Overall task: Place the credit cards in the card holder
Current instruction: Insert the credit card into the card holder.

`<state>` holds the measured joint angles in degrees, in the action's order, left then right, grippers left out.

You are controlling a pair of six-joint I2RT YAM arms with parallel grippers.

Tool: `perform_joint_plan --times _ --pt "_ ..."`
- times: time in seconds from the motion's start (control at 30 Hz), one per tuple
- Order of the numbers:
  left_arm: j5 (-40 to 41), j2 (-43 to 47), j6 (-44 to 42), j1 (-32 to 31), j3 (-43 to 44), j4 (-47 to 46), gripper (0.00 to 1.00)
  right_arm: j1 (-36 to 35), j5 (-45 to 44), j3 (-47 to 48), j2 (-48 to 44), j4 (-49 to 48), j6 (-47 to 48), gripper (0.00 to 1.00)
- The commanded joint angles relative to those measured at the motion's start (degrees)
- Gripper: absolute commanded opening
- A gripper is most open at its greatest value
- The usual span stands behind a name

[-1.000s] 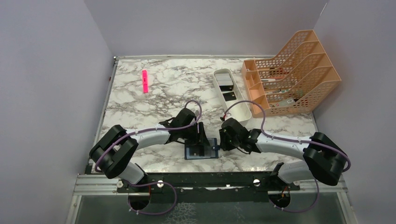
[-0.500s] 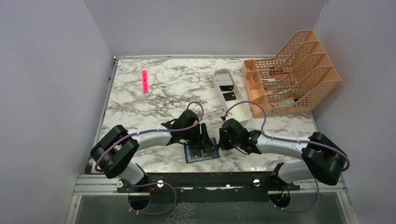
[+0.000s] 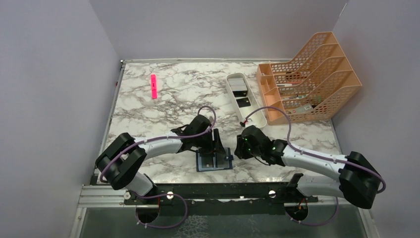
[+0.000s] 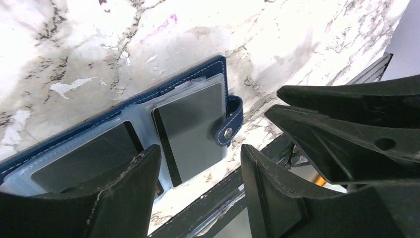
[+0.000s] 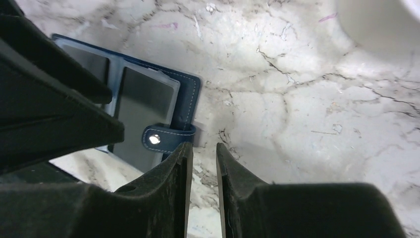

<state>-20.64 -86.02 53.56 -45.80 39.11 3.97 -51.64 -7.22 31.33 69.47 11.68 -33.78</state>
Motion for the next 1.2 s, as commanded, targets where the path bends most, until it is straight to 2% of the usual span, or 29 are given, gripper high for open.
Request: perform_joint_plan --times 0.0,0.13,0.33,0.57,0.87,1.03,1.17 --pt "4.3 4.0 -3.8 1.3 3.1 4.5 0.64 0.0 -2.1 1.7 -6.0 4.0 -1.2 0.29" --pt "5.2 5.8 -6.7 4.0 3.1 7.4 0.64 -0.2 0.2 2.9 -7.4 4.3 -1.2 0.28" --pt "2.6 9.3 -10.1 11.8 -0.2 9.0 0.65 -1.8 1.6 3.8 -6.0 2.1 -3.2 0.27" --pt "-0.4 13.5 -12.3 17.7 -3.6 10.3 0.64 -6.8 -3.0 6.5 -1.6 0.4 -6.8 0.30" --pt "-4.2 15.0 -11.9 19.9 -7.4 9.7 0.63 -17.6 -10.3 17.0 15.1 2.1 -9.4 0.40" --pt "-5.1 16.4 -11.5 19.8 -9.6 9.4 0.61 -18.3 -14.0 19.6 20.0 4.3 -8.5 0.35" --pt "-6.1 15.6 -11.4 19.8 -11.1 8.9 0.61 -18.3 -16.0 20.5 22.0 6.5 -7.9 0.39"
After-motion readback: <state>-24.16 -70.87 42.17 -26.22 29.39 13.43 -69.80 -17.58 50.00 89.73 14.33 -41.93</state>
